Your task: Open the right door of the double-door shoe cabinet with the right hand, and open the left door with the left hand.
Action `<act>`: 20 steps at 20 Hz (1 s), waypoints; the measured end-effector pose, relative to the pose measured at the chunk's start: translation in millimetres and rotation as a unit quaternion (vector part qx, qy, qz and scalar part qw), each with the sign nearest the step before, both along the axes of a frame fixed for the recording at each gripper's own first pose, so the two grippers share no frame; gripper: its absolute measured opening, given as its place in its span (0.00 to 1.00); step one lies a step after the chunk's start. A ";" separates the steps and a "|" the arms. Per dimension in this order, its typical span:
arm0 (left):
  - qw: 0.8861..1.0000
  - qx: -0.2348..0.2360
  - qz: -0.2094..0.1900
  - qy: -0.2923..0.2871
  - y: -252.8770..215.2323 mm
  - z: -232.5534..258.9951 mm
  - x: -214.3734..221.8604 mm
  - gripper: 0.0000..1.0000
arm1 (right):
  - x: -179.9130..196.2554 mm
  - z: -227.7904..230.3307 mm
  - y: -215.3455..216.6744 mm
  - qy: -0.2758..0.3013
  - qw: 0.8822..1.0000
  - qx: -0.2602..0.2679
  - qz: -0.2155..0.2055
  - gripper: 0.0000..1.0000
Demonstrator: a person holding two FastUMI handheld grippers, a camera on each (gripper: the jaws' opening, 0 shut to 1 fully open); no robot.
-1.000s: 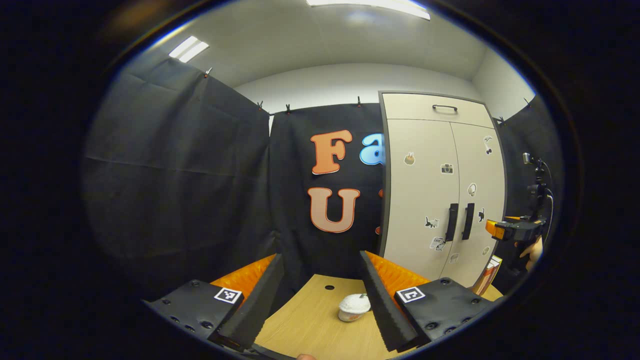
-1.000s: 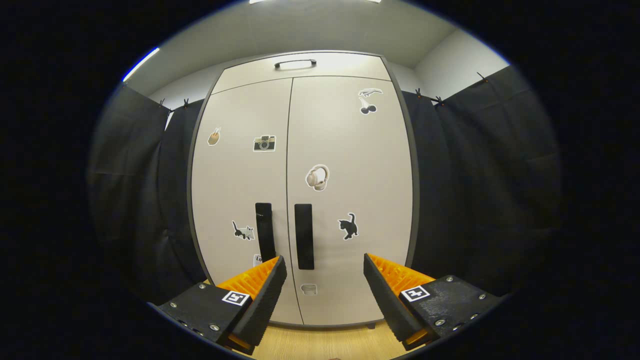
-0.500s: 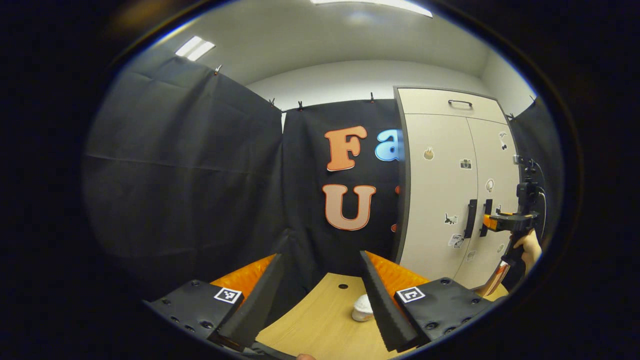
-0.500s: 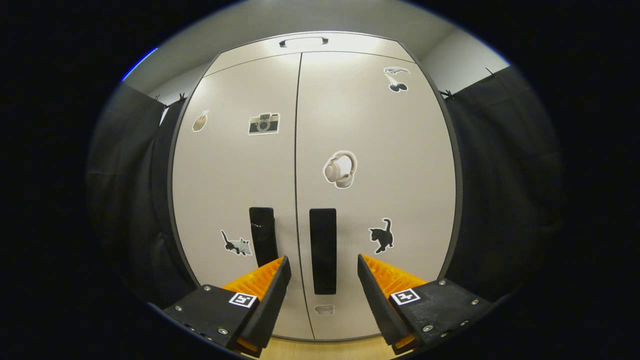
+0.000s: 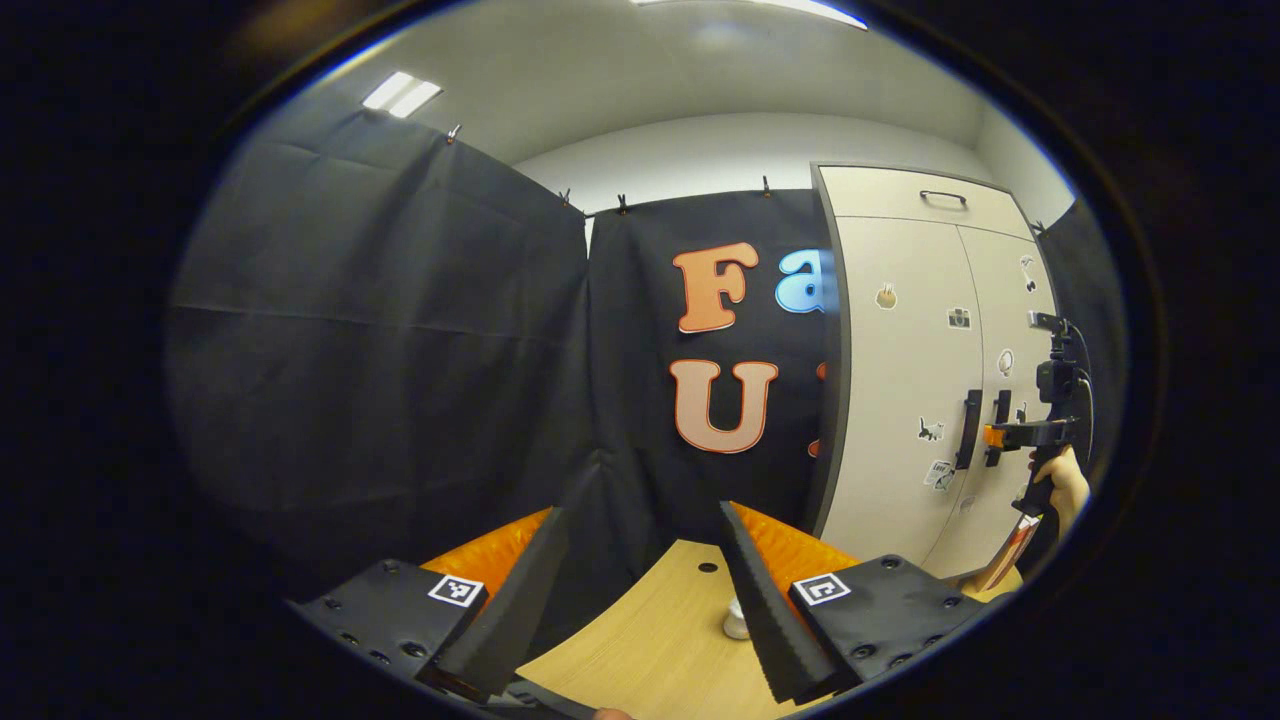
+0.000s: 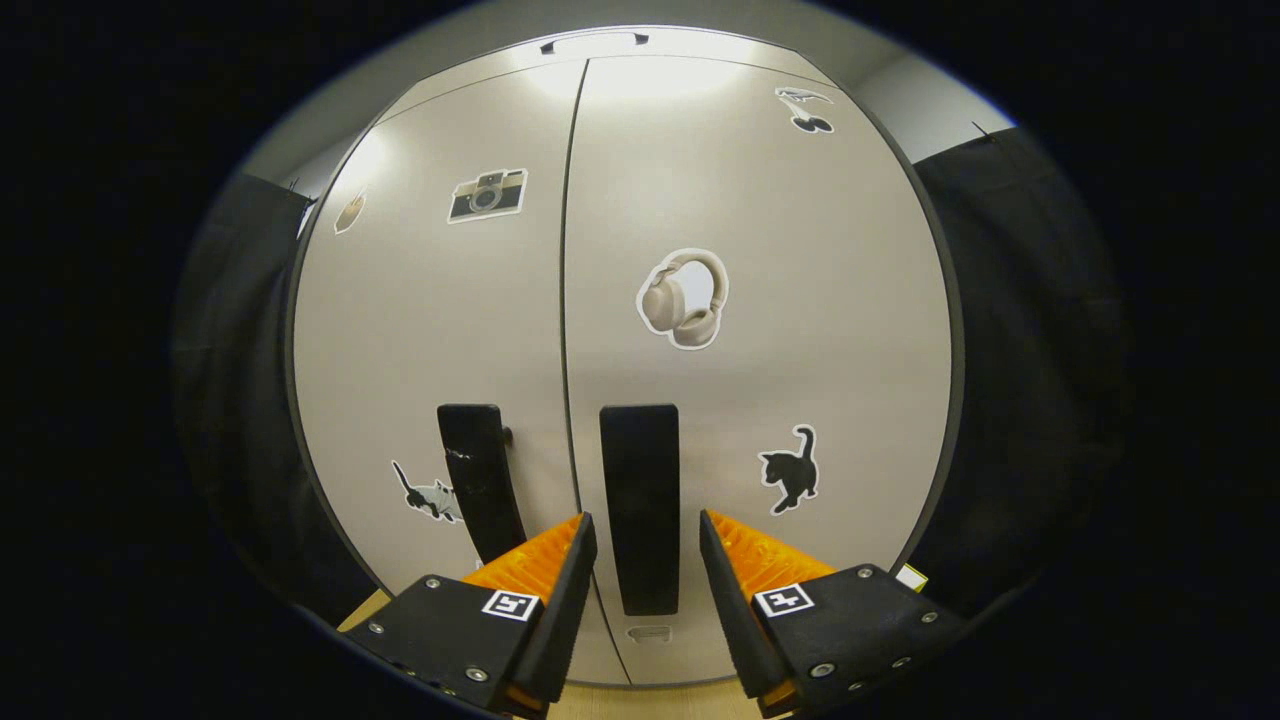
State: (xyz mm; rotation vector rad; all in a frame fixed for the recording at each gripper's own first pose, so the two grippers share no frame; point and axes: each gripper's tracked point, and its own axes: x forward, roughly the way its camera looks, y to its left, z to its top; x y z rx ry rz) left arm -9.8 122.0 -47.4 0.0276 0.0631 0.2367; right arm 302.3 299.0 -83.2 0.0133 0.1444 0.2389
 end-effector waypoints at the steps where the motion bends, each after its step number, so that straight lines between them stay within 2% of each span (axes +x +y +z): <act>1: 1.000 0.000 0.002 0.001 0.7 -0.1 -1.6 0.96 | 1.5 -2.0 0.9 0.004 1.000 0.001 -0.001 0.60; 2: 1.000 0.001 0.004 0.002 2.4 -2.6 -1.7 0.95 | 3.9 -4.1 -1.0 0.007 1.000 0.002 -0.007 0.58; 3: 1.000 0.001 0.006 0.004 3.9 -3.0 -2.6 0.98 | 5.9 -4.5 -1.6 0.007 1.000 0.003 -0.012 0.53; 4: 1.000 0.001 0.007 0.005 5.8 -2.9 -3.7 0.95 | 7.1 -5.3 -0.9 0.009 1.000 0.006 -0.013 0.51; 7: 1.000 0.003 0.007 0.002 6.9 -0.4 -6.6 0.96 | 8.7 -6.4 -0.7 0.014 1.000 0.015 -0.016 0.36; 10: 1.000 0.004 0.009 0.000 7.2 1.6 -10.4 0.96 | 5.1 -7.1 -2.2 0.004 1.000 0.013 -0.013 0.33; 15: 1.000 0.007 0.002 -0.006 3.1 7.8 -21.4 0.96 | -8.9 -4.1 -7.6 -0.002 1.000 0.004 -0.003 0.18; 20: 1.000 -0.002 -0.005 -0.013 -0.8 14.4 -35.5 0.96 | -26.7 -0.5 -18.2 -0.001 1.000 0.011 -0.003 0.07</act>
